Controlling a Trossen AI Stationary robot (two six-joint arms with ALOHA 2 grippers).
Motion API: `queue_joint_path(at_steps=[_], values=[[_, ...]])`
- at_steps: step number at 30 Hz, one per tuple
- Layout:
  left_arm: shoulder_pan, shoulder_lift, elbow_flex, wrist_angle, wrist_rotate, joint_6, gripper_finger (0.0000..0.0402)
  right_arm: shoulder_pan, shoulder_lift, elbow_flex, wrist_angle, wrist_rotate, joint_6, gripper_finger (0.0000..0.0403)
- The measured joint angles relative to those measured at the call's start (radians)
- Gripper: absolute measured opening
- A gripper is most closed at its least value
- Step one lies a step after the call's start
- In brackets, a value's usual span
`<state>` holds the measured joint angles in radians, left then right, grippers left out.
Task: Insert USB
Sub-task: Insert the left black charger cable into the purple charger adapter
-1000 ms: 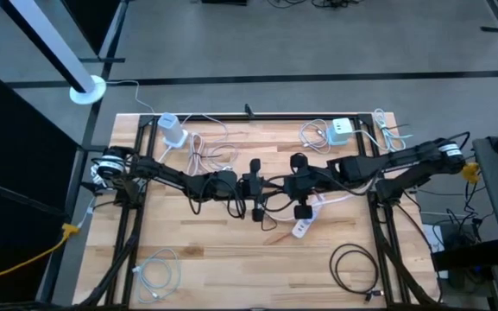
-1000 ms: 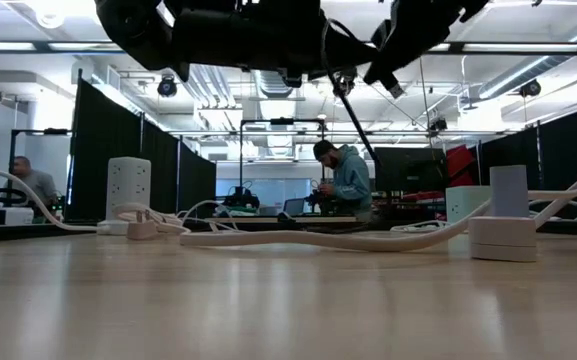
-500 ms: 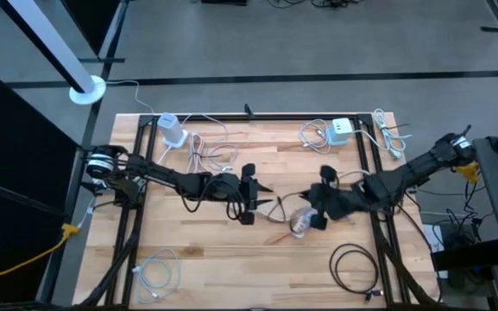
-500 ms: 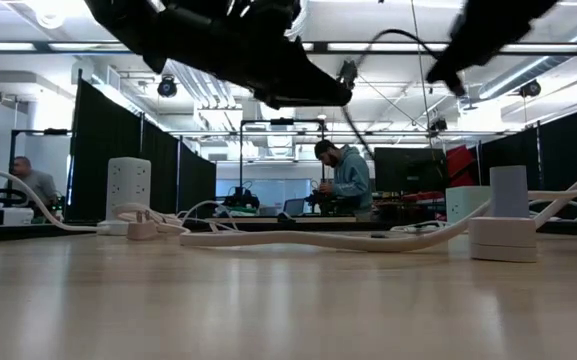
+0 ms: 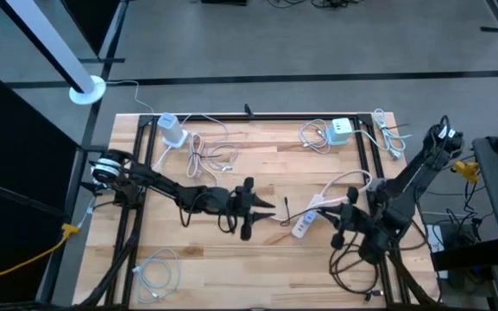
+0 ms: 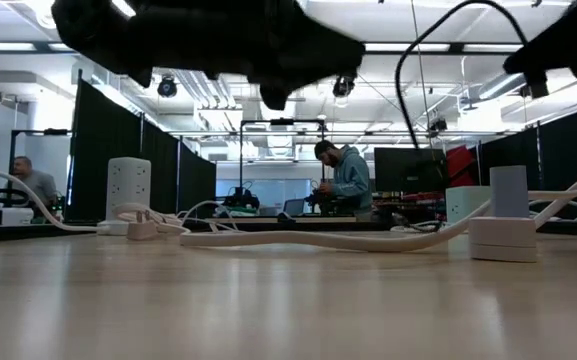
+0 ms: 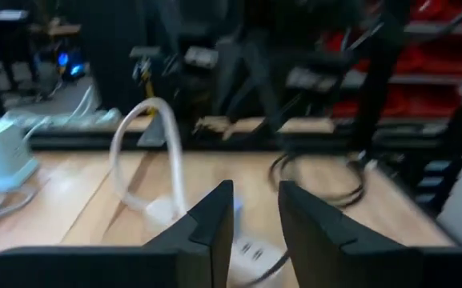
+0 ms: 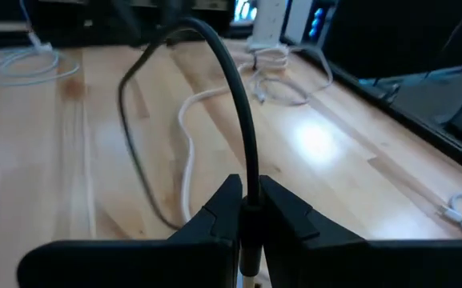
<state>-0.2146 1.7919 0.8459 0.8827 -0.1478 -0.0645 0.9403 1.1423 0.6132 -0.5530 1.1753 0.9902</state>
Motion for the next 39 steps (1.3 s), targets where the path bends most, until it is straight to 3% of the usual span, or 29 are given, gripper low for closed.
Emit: queue_joint_path(at_steps=[13, 22, 39], values=[[-0.044, 0.002, 0.001, 0.015, -0.002, 0.002, 0.0065, 0.015, 0.177, -0.164, 0.339, 0.260, 0.151, 0.0018], [-0.044, 0.002, 0.002, 0.015, -0.003, 0.037, 0.0064, -0.003, 0.378, -0.159, 0.505, 0.286, 0.229, 0.0018], [-0.044, 0.005, 0.003, -0.054, -0.002, 0.038, 0.0063, -0.064, 0.413, -0.150, 0.615, 0.229, 0.128, 0.0018]])
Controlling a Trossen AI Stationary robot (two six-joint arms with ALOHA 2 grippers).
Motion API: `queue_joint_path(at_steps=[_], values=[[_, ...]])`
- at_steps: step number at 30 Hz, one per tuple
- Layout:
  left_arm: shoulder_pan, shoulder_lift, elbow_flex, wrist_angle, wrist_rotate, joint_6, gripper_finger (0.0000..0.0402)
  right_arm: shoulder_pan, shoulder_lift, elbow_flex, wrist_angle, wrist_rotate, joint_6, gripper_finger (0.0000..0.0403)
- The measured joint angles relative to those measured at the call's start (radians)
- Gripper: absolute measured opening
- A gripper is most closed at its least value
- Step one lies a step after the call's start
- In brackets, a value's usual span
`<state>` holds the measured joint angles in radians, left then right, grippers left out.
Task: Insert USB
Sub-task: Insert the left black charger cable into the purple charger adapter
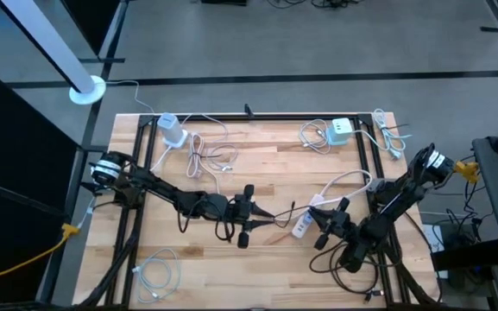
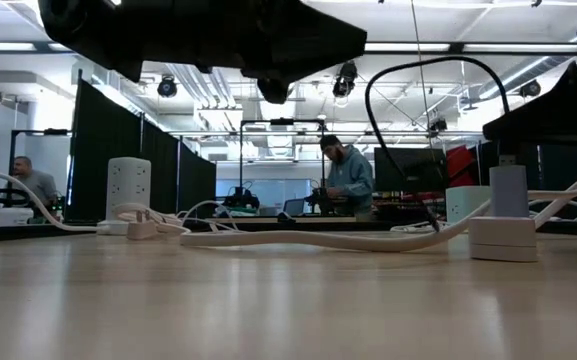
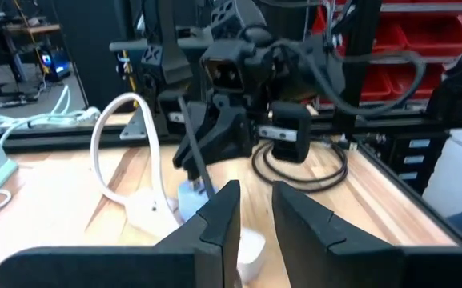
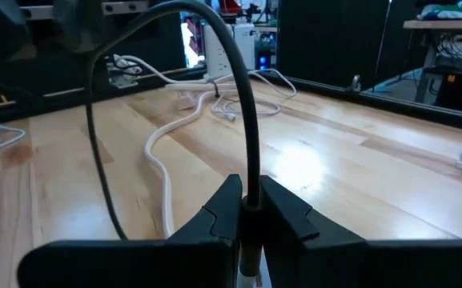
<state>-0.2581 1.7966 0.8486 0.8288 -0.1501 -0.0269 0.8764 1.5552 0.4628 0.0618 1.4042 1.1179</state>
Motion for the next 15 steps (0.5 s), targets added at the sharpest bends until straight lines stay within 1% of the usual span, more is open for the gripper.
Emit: queue_joint_path(at_steps=[4, 9, 15], values=[[0.000, 0.000, 0.000, -0.041, -0.007, 0.000, 0.0063, -0.005, 0.016, 0.000, 0.048, -0.005, -0.040, 0.0018], [0.000, 0.000, -0.001, -0.048, -0.023, 0.000, 0.0064, -0.013, 0.019, 0.000, 0.064, -0.013, -0.047, 0.0018], [-0.002, 0.000, -0.005, -0.054, -0.023, 0.000, 0.0064, -0.013, 0.018, 0.004, 0.091, -0.047, -0.098, 0.0018]])
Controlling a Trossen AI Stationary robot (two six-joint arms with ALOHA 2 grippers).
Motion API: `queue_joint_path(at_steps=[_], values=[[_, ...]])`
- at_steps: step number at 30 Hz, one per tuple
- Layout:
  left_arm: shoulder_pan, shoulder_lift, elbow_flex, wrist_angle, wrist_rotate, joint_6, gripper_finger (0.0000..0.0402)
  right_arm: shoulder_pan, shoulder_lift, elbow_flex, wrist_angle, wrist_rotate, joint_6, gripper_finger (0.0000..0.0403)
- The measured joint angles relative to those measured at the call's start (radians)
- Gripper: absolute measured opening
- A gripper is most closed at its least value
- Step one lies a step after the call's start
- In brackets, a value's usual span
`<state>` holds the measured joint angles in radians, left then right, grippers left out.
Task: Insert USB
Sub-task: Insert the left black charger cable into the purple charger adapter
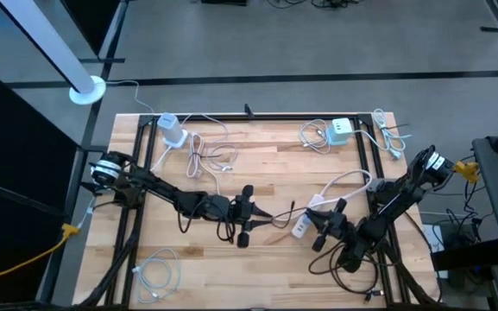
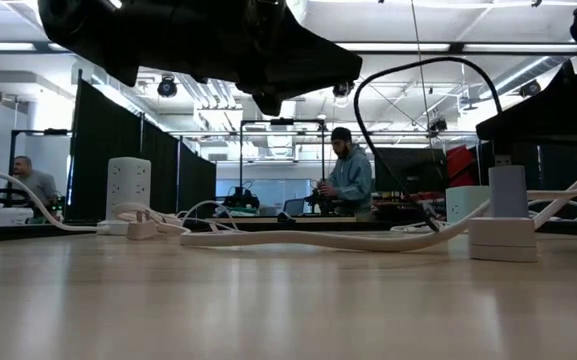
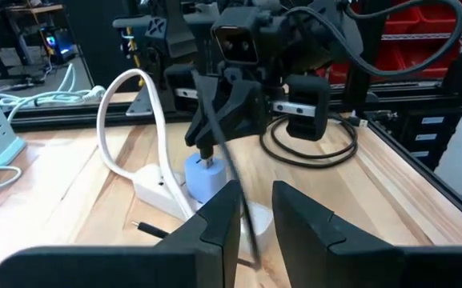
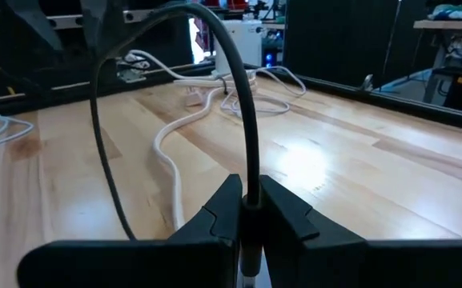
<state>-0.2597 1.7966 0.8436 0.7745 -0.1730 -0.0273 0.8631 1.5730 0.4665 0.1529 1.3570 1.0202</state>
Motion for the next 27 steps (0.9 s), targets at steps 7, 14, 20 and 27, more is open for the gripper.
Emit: queue_joint_path(at_steps=[7, 14, 20, 27], values=[[-0.006, 0.000, 0.000, -0.020, 0.000, -0.013, 0.0064, 0.000, 0.000, 0.011, -0.004, -0.022, -0.049, 0.0018], [-0.015, 0.000, -0.001, -0.030, 0.000, -0.020, 0.0063, 0.000, -0.004, 0.017, -0.012, -0.046, -0.078, 0.0018], [-0.015, 0.000, -0.001, -0.032, 0.000, -0.031, 0.0063, 0.000, -0.011, 0.026, -0.021, -0.068, -0.082, 0.0018], [-0.022, -0.007, -0.001, -0.098, 0.000, -0.058, 0.0063, 0.000, -0.021, 0.026, -0.022, -0.088, -0.082, 0.0018]])
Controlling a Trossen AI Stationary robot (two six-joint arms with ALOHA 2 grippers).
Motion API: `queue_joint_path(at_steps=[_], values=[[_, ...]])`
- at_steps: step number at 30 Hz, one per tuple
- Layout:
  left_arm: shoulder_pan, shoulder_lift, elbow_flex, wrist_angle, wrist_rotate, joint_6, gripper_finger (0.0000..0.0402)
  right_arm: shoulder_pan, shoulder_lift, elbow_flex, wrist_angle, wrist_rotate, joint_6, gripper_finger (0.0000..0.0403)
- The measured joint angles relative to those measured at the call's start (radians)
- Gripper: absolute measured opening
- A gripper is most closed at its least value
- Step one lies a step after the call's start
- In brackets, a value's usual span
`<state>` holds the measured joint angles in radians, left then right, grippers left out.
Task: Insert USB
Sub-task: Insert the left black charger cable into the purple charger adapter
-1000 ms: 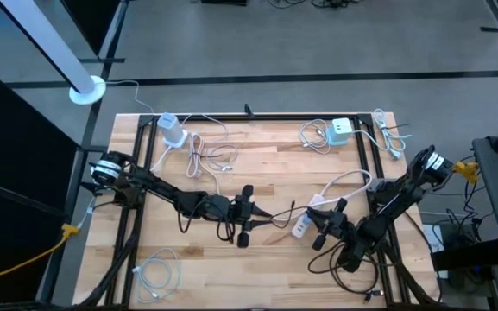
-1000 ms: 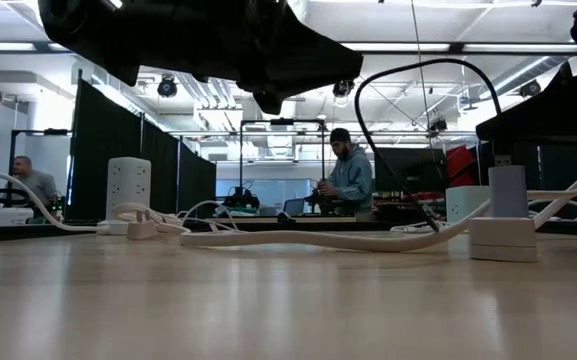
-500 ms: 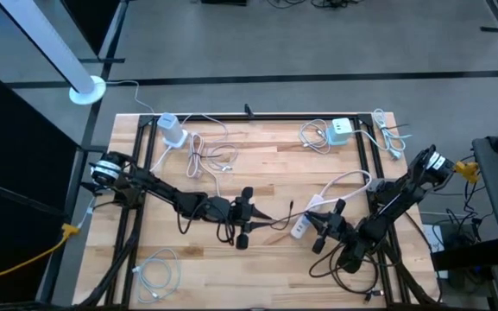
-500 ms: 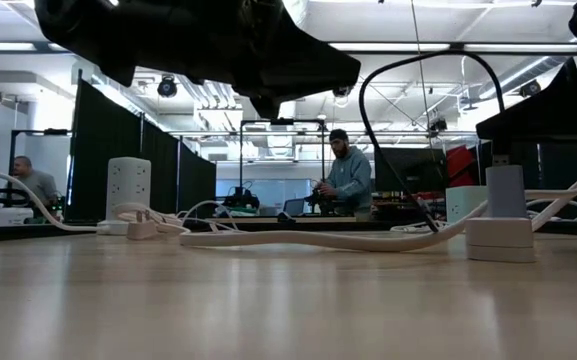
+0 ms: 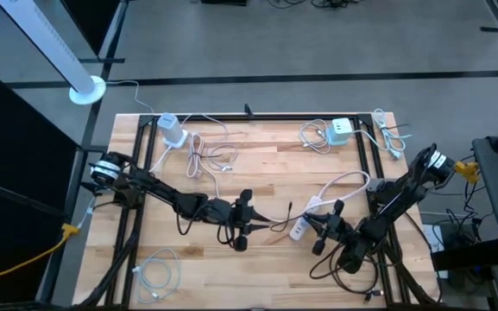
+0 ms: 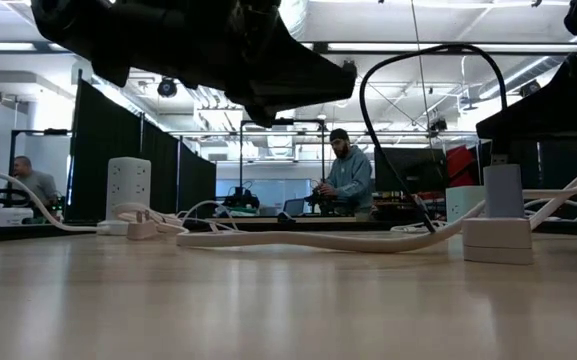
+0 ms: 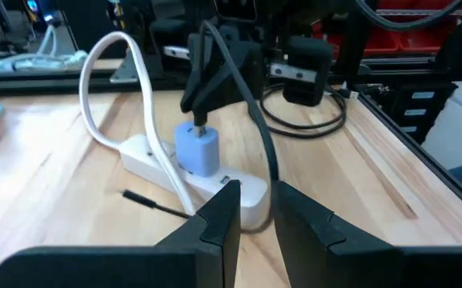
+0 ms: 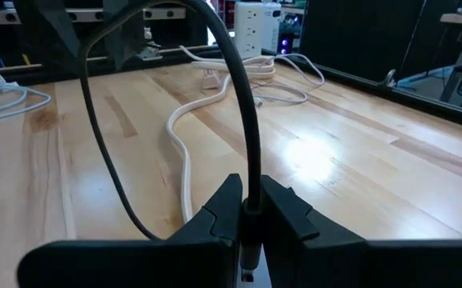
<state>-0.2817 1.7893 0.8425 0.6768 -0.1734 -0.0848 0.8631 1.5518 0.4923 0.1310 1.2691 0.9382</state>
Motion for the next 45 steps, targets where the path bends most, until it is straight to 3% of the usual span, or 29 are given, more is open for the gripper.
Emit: queue_joint_path(at_steps=[8, 15, 45], values=[[-0.001, -0.006, 0.000, -0.013, 0.000, -0.015, 0.0063, -0.006, -0.032, 0.000, -0.045, -0.038, 0.005, 0.0018], [-0.017, -0.062, 0.000, -0.149, 0.000, -0.067, 0.0063, -0.008, -0.034, 0.000, -0.052, -0.041, 0.004, 0.0018], [-0.053, -0.081, 0.000, -0.143, 0.000, -0.056, 0.0063, -0.013, -0.107, -0.001, -0.179, -0.087, 0.053, 0.0018]])
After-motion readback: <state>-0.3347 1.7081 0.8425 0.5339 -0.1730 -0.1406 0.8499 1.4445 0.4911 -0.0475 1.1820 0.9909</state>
